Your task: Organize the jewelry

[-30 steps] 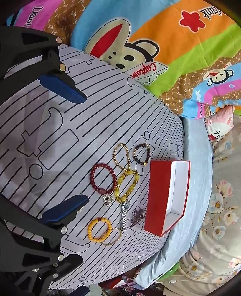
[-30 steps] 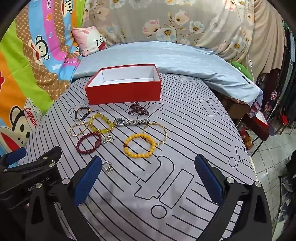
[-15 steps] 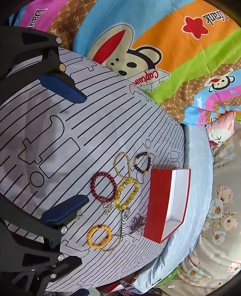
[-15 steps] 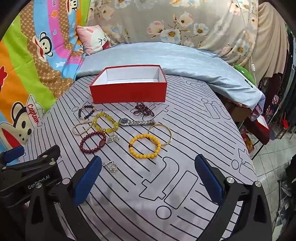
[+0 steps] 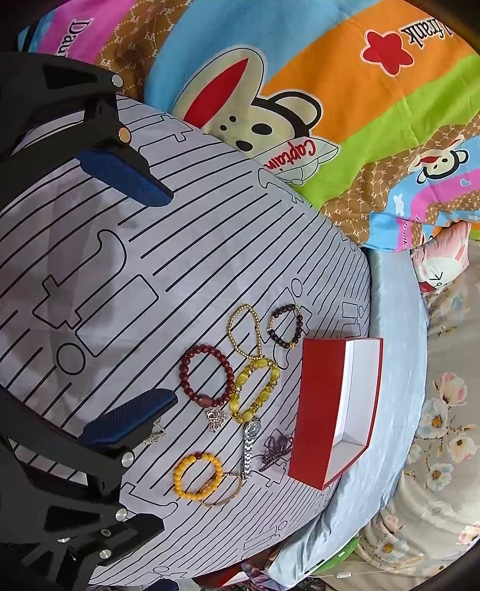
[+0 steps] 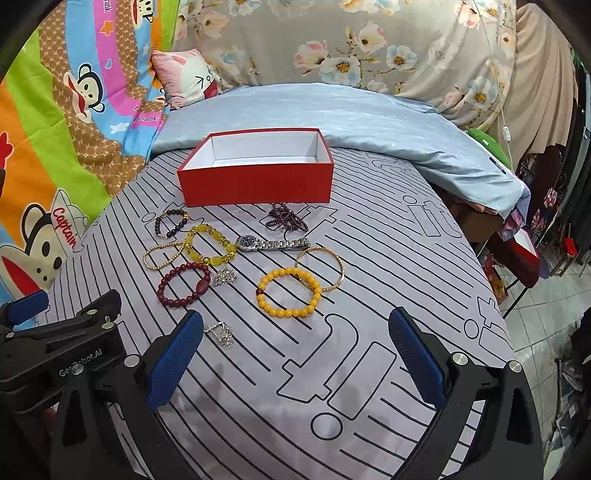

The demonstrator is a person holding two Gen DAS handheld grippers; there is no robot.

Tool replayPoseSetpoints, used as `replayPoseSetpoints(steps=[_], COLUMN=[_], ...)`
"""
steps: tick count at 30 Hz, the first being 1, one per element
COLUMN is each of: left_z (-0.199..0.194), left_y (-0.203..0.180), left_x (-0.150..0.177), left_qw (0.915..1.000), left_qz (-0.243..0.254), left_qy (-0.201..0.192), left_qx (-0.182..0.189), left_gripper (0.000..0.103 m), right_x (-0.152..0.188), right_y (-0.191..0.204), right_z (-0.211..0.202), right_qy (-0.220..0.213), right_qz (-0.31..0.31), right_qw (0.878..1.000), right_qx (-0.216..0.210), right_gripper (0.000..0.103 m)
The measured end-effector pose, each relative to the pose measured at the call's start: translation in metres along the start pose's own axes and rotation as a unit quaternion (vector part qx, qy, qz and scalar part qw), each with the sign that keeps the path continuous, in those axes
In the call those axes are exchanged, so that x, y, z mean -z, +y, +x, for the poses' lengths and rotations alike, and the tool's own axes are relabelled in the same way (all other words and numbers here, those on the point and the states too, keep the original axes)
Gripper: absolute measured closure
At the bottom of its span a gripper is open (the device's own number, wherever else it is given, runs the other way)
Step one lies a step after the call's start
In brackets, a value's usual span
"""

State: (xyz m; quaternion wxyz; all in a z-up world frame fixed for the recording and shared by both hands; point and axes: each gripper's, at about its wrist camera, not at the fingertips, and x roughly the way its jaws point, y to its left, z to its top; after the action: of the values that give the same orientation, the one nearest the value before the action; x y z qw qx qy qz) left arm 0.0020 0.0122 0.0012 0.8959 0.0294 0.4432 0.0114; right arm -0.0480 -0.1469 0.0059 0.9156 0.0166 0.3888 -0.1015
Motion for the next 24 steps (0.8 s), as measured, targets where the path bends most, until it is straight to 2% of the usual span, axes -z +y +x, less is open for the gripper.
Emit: replayPoseSetpoints(steps=[5,24], left_z=[0.0014,0.0062], left_y=[-0.0018,-0.0077], left_x=[-0.0007,0.0013], left_qw=[0.9999,0.9999], left_qz=[0.001,0.006], left_qy=[-0.003,0.003], left_qx=[-0.011,-0.011], left_gripper=[0.008,0.009], right_x=[-0.0002,-0.0001], right_y=[-0.0001,-0.0003], right_z=[0.0006,0.0015], right_qy=[0.000,0.002], right_qz=[-0.001,0.001], right_qw=[1.000,1.000], right_qx=[0.001,0.000], right_gripper=[0.007,0.007])
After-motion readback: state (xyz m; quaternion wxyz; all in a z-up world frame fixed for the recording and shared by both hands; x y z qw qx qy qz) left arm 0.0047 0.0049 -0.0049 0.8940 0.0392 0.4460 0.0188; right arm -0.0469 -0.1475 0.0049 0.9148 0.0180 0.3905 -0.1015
